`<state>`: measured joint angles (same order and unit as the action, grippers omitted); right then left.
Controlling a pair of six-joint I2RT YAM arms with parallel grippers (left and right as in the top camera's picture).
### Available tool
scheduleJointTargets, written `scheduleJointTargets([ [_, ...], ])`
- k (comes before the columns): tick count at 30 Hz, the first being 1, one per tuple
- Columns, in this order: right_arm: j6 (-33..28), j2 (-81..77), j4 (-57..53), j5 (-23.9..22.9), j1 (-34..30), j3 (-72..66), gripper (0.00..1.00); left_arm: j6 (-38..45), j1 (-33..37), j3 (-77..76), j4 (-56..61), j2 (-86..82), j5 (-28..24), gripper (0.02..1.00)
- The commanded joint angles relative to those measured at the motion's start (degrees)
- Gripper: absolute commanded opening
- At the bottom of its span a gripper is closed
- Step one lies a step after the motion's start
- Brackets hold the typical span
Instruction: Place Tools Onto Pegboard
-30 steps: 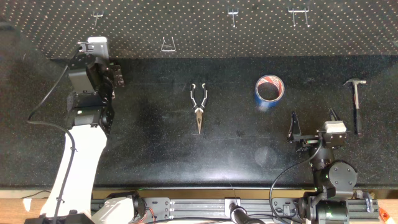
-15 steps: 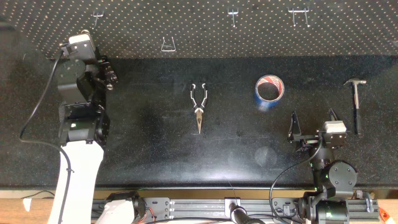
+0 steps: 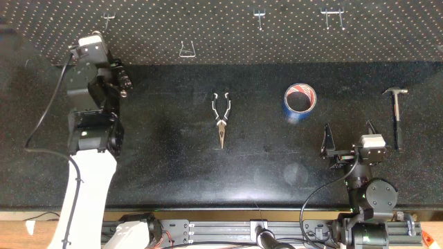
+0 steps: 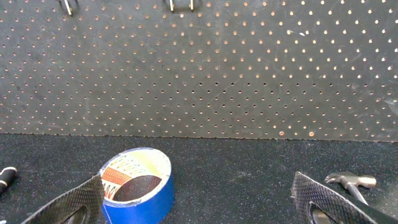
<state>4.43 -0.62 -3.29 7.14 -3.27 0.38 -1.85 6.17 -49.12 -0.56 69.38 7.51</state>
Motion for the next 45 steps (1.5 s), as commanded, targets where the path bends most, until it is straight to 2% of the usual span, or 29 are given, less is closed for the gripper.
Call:
scheduleJointTargets([
  [1, 0.9, 0.5, -0.3, -0.5, -0.1, -0.2, 0.985, -0.9, 0.2, -1.4, 1.6, 1.9, 0.7, 0.029],
  [10, 0.9, 0.5, -0.3, -0.5, -0.1, -0.2, 0.985, -0.9, 0.2, -1.4, 3.4, 4.7, -0.6, 0.029],
  [45, 0.9, 0.5, -0.3, -0.5, -0.1, -0.2, 0.985, -0.7, 0.2, -2.3, 7.1, 10.1, -0.6, 0.027],
])
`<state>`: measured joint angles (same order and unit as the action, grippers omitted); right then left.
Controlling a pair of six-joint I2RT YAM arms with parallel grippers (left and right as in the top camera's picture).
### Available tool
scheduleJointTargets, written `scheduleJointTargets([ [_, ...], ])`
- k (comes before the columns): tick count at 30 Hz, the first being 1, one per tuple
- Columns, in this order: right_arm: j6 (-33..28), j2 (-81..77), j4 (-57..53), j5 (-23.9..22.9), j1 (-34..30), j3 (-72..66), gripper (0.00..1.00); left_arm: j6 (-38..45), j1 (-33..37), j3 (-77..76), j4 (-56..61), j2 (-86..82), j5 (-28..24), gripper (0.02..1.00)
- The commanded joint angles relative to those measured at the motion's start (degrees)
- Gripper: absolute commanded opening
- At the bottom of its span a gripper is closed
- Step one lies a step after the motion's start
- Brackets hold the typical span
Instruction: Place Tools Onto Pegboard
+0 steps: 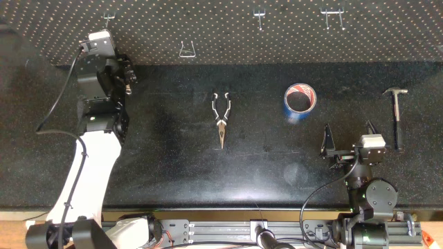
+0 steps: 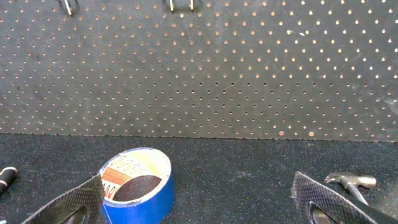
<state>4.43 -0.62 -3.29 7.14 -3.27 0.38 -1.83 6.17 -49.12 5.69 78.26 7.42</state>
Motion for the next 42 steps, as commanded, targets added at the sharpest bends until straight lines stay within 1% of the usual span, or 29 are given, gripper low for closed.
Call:
scheduleJointTargets([
  [1, 0.9, 0.5, -0.3, -0.5, -0.1, -0.2, 0.985, -0.7, 0.2, -2.5, 0.8, 1.4, -0.5, 0.027],
  [16, 0.9, 0.5, -0.3, -0.5, -0.1, -0.2, 0.985, -0.8, 0.2, -6.8, 2.4, 7.7, -0.6, 0.029],
  [22, 0.9, 0.5, -0.3, -0.5, -0.1, -0.2, 0.985, -0.8, 0.2, -8.0, 3.6, 9.7, -3.7, 0.038],
  [23, 0.9, 0.5, -0.3, -0.5, -0.1, -0.2, 0.985, -0.7, 0.2, -8.2, 3.6, 9.9, -3.7, 0.112],
  [24, 0.9, 0.5, -0.3, -0.5, -0.1, -0.2, 0.985, -0.7, 0.2, -8.3, 3.6, 9.9, -3.6, 0.215],
  [25, 0.9, 0.5, -0.3, -0.5, -0.1, -0.2, 0.987, -0.7, 0.2, -8.3, 3.6, 9.9, -3.6, 0.441],
  [26, 0.9, 0.5, -0.3, -0.5, -0.1, -0.2, 0.985, -0.7, 0.2, -8.3, 3.5, 9.9, -3.5, 0.557],
  [27, 0.9, 0.5, -0.3, -0.5, -0.1, -0.2, 0.985, -0.7, 0.2, -8.3, 3.3, 9.7, -3.0, 0.766],
  [28, 0.9, 0.5, -0.3, -0.5, -0.1, -0.2, 0.985, -0.7, 0.2, -8.3, 2.7, 9.4, -2.9, 0.925],
  [29, 0.9, 0.5, -0.3, -0.5, -0.1, -0.2, 0.985, -0.7, 0.2, -8.3, 1.4, 8.3, -2.9, 0.996],
  [31, 0.9, 0.5, -0.3, -0.5, -0.1, -0.2, 0.985, -0.4, 0.2, -8.3, -0.9, 6.0, -2.9, 0.996],
  [34, 0.9, 0.5, -0.3, -0.5, -0.1, -0.2, 0.985, 3.9, 0.2, -8.3, -5.3, 2.2, -2.3, 0.996],
  [35, 0.9, 0.5, -0.3, -0.5, -0.1, -0.2, 0.985, 4.0, 0.2, -8.3, -8.5, 0.5, 0.0, 0.996],
  [36, 0.9, 0.5, -0.3, -0.5, -0.1, -0.2, 0.985, 4.0, 0.2, -8.3, -10.5, -0.3, 0.7, 0.996],
  [38, 0.9, 0.5, -0.3, -0.5, -0.1, -0.2, 0.985, 4.0, 0.2, -8.3, -19.6, -4.1, 3.0, 0.996],
  [40, 0.9, 0.5, -0.3, -0.5, -0.1, -0.2, 0.985, 3.7, 0.2, -8.3, -25.5, -6.8, 2.8, 0.996],
  [42, 0.9, 0.5, -0.3, -0.5, -0.1, -0.2, 0.985, 3.8, 0.1, -8.3, -30.3, -9.6, 0.7, 0.998],
])
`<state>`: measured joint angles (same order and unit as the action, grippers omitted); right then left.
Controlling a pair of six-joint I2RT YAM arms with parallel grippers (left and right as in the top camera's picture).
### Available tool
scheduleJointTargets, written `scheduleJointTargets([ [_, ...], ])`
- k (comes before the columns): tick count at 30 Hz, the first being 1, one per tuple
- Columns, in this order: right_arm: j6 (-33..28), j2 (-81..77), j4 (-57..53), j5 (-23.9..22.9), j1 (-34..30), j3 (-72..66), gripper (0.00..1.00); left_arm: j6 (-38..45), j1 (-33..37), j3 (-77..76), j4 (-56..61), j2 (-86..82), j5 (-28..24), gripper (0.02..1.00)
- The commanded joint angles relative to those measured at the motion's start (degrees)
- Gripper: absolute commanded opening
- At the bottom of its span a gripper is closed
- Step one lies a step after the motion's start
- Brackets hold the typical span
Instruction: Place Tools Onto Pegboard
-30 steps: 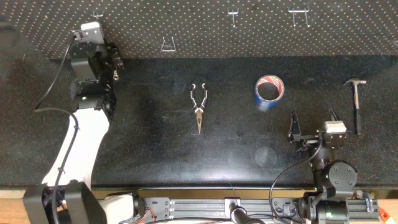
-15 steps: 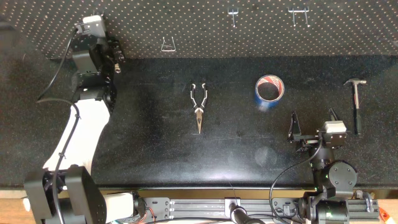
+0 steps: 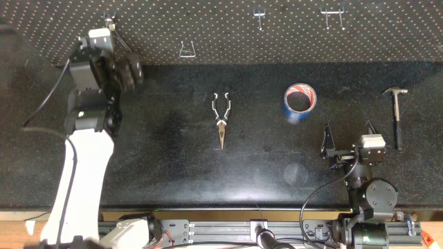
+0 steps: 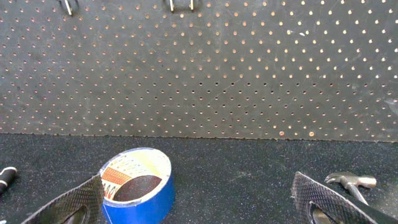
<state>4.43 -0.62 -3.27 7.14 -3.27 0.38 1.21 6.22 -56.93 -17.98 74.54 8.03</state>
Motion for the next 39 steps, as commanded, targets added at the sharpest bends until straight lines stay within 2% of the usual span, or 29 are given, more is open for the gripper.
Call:
scheduleJointTargets([
  [1, 0.9, 0.5, -0.4, -0.5, -0.1, -0.2, 0.985, 0.7, 0.1, -0.5, -8.7, -6.9, -0.6, 0.996],
  [2, 0.9, 0.5, -0.4, -0.5, -0.1, -0.2, 0.982, 0.7, 0.1, -0.5, -10.7, -7.8, -0.3, 0.996],
  [4, 0.9, 0.5, -0.4, -0.5, -0.1, -0.2, 0.987, 0.8, 0.1, -0.5, -12.8, -9.0, 3.4, 0.996],
  [6, 0.9, 0.5, -0.4, -0.5, -0.1, -0.2, 0.985, 0.7, 0.1, -0.5, -12.9, -8.8, 4.0, 0.996],
  [7, 0.9, 0.5, -0.4, -0.5, -0.1, -0.2, 0.982, 0.4, 0.1, -0.5, -12.9, -8.6, 2.5, 0.993],
  [9, 0.9, 0.5, -0.4, -0.5, -0.1, -0.2, 0.985, -3.8, 0.0, -0.5, -12.4, -8.2, -6.9, 0.996],
  [11, 0.9, 0.5, -0.4, -0.5, -0.1, -0.2, 0.985, -12.7, -2.1, -0.5, -13.9, -7.7, -6.8, 0.998],
  [13, 0.9, 0.5, -0.4, -0.5, -0.1, -0.2, 0.985, -16.3, -8.1, -0.5, -17.3, -7.6, -3.3, 0.998],
  [15, 0.9, 0.5, -0.4, -0.5, -0.1, -0.2, 0.985, -21.1, -17.6, -0.5, -21.9, -6.8, 2.9, 0.998],
  [17, 0.9, 0.5, -0.4, -0.5, -0.1, -0.2, 0.985, -34.8, -27.6, -0.5, -26.6, -3.0, 8.9, 0.998],
  [19, 0.9, 0.5, -0.4, -0.5, -0.1, -0.2, 0.987, -43.8, -34.9, -0.5, -27.7, 2.6, 8.1, 0.998],
  [22, 0.9, 0.5, -0.4, -0.5, -0.1, -0.2, 0.985, -44.3, -39.0, -2.5, -30.3, 8.0, 4.7, 0.998],
  [23, 0.9, 0.5, -0.4, -0.5, -0.1, -0.2, 0.985, -44.3, -39.3, -4.9, -33.6, 10.6, 2.1, 0.998],
  [29, 0.9, 0.5, -0.4, -0.5, -0.1, -0.2, 0.985, -45.9, -38.5, -17.7, -43.5, 22.6, -2.6, 0.998],
  [32, 0.9, 0.5, -0.4, -0.5, -0.1, -0.2, 0.985, -46.4, -38.6, -22.6, -43.7, 27.0, -5.6, 0.998],
  [39, 0.9, 0.5, -0.4, -0.5, -0.1, -0.2, 0.985, -46.4, -39.6, -24.8, -39.1, 31.7, -6.3, 0.996],
])
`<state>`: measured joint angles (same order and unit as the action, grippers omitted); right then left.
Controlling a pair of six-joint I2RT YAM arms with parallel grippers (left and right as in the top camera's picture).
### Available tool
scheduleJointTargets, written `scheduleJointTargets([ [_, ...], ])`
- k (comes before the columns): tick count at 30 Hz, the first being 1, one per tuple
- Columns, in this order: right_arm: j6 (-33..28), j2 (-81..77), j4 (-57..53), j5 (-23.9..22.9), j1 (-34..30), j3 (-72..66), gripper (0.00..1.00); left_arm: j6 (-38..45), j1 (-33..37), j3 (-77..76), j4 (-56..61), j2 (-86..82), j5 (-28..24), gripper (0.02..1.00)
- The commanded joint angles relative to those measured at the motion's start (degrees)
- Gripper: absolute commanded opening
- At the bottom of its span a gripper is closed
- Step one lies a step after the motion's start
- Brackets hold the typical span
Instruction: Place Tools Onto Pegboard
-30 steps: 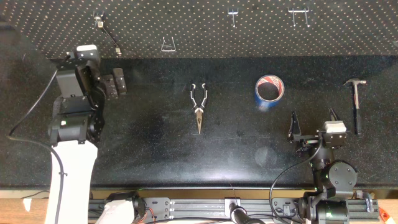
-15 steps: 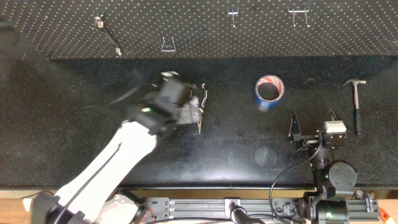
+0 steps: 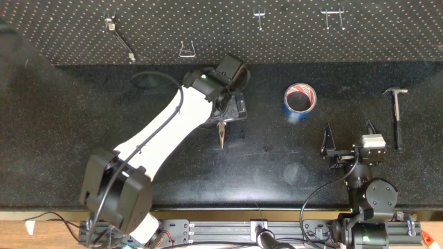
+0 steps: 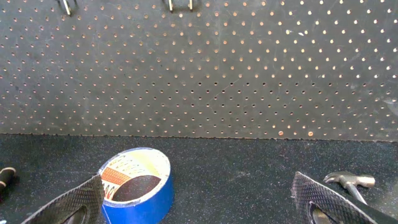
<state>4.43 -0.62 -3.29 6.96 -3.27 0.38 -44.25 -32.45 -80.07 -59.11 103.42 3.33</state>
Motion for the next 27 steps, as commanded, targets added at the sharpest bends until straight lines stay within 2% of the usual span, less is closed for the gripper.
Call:
scheduleJointTargets([
  [1, 0.9, 0.5, -0.3, -0.3, -0.1, -0.2, 0.985, -1.0, -1.1, -1.6, 2.4, 3.4, -1.5, 0.998],
  [6, 0.9, 0.5, -0.3, -0.3, -0.1, -0.2, 0.985, -1.3, -1.1, -1.6, 2.8, 6.8, -1.5, 0.998],
  [9, 0.9, 0.5, -0.3, -0.3, -0.1, -0.2, 0.985, -2.0, -1.1, -1.7, 3.0, 7.6, 0.4, 0.996],
  [11, 0.9, 0.5, -0.3, -0.3, -0.1, -0.2, 0.985, 1.6, -0.9, -1.7, 3.5, 7.6, 1.7, 0.998],
  [20, 0.9, 0.5, -0.3, -0.3, -0.1, -0.2, 0.985, 9.9, 3.7, -1.7, 6.3, 7.6, -1.2, 0.998],
  [27, 0.9, 0.5, -0.3, -0.3, -0.1, -0.2, 0.985, 10.1, 4.7, -1.7, 8.6, 9.2, -1.5, 0.998],
])
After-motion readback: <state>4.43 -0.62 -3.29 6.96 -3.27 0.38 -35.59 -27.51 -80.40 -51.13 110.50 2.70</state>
